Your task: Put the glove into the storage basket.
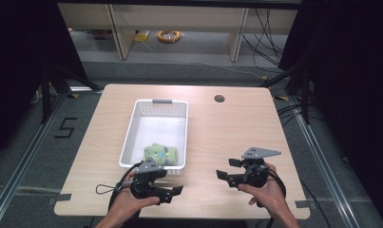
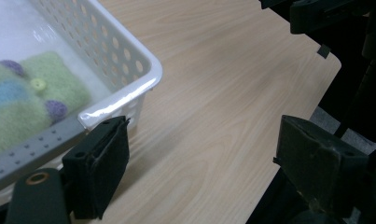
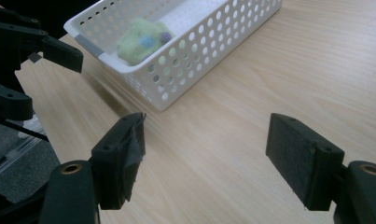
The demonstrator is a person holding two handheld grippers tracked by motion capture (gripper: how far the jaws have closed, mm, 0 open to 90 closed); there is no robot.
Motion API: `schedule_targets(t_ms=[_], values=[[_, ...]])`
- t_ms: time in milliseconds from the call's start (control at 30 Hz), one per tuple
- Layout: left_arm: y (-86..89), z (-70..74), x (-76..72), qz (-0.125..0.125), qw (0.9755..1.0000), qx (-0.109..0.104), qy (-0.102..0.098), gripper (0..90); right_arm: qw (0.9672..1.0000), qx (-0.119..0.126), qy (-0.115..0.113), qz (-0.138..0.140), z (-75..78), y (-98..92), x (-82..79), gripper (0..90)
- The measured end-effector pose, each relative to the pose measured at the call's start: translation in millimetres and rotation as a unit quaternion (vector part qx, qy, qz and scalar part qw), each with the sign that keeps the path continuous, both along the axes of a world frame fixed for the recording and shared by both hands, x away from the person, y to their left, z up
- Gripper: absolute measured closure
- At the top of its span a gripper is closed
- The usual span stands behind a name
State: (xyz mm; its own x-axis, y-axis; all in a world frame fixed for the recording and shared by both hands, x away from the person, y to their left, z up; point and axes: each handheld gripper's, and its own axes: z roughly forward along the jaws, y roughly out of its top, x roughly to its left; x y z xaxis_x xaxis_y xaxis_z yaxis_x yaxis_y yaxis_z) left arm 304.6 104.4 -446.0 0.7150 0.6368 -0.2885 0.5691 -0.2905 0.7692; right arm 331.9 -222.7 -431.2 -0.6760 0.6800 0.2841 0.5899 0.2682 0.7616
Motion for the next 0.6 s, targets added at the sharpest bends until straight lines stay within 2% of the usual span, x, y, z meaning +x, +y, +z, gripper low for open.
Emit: schedule_targets(t_ms=[33, 67, 100, 200, 233, 267, 300, 333, 367, 433, 467, 533, 567, 600], values=[[-0.4, -1.7, -0.7, 0.0, 1.0, -0.002, 0.003, 16.8, 1.0, 0.004, 0.005, -0.001, -0.6, -0.6, -1.4, 29.1], [-0.7, -3.1, -0.8, -0.001, 1.0, -0.003, 0.003, 16.8, 1.0, 0.002, -0.007, 0.002, -2.2, -2.5, -1.9, 29.0], [-0.3, -4.2, -1.7, 0.0, 1.0, 0.0, 0.005, 16.8, 1.0, 0.008, 0.002, -0.001, -2.7, -2.4, -4.1, 28.6], [-0.5, -8.1, -3.2, 0.003, 1.0, 0.002, 0.006, 16.8, 0.9999, 0.011, -0.006, 0.002, -8.5, -5.4, -8.2, 27.7], [-0.5, -9.4, -3.9, 0.002, 1.0, 0.002, 0.007, 16.8, 0.9999, 0.013, 0.008, -0.003, -9.2, -4.9, -11.4, 26.2], [-0.7, -11.3, -4.2, -0.001, 1.0, -0.001, 0.007, 16.8, 0.9999, 0.012, -0.003, 0.0, -11.5, -6.2, -11.7, 24.5], [-0.3, -12.6, -5.2, -0.001, 1.0, 0.004, 0.008, 16.8, 0.9998, 0.021, 0.003, -0.002, -13.3, -6.6, -13.1, 23.7], [-0.6, -14.7, -6.0, -0.002, 1.0, 0.0, 0.009, 16.8, 0.9997, 0.023, -0.004, 0.0, -16.0, -7.7, -13.0, 22.1], [-1.0, -16.2, -7.1, 0.001, 0.9999, 0.002, 0.011, 16.8, 0.9996, 0.027, 0.007, 0.005, -17.5, -8.7, -13.5, 19.9], [-1.3, -19.9, -8.8, -0.003, 0.9999, 0.002, 0.011, 16.7, 0.9996, 0.027, 0.001, 0.003, -20.6, -9.9, -15.4, 18.9], [-1.4, -21.7, -10.3, -0.004, 0.9999, 0.006, 0.009, 16.7, 0.9994, 0.035, -0.001, 0.001, -22.8, -8.9, -17.3, 18.6], [-1.8, -25.0, -13.0, -0.009, 0.9998, 0.018, 0.001, 16.8, 0.9995, 0.031, 0.005, 0.007, -23.8, -10.8, -20.5, 17.7], [-1.9, -26.2, -14.3, -0.01, 0.9997, 0.023, -0.001, 16.8, 0.9993, 0.035, 0.0, 0.008, -26.8, -10.4, -21.8, 17.7], [-2.5, -28.6, -16.5, -0.011, 0.9997, 0.024, 0.001, 16.8, 0.9995, 0.029, -0.01, 0.01, -27.6, -11.7, -22.2, 17.8]])
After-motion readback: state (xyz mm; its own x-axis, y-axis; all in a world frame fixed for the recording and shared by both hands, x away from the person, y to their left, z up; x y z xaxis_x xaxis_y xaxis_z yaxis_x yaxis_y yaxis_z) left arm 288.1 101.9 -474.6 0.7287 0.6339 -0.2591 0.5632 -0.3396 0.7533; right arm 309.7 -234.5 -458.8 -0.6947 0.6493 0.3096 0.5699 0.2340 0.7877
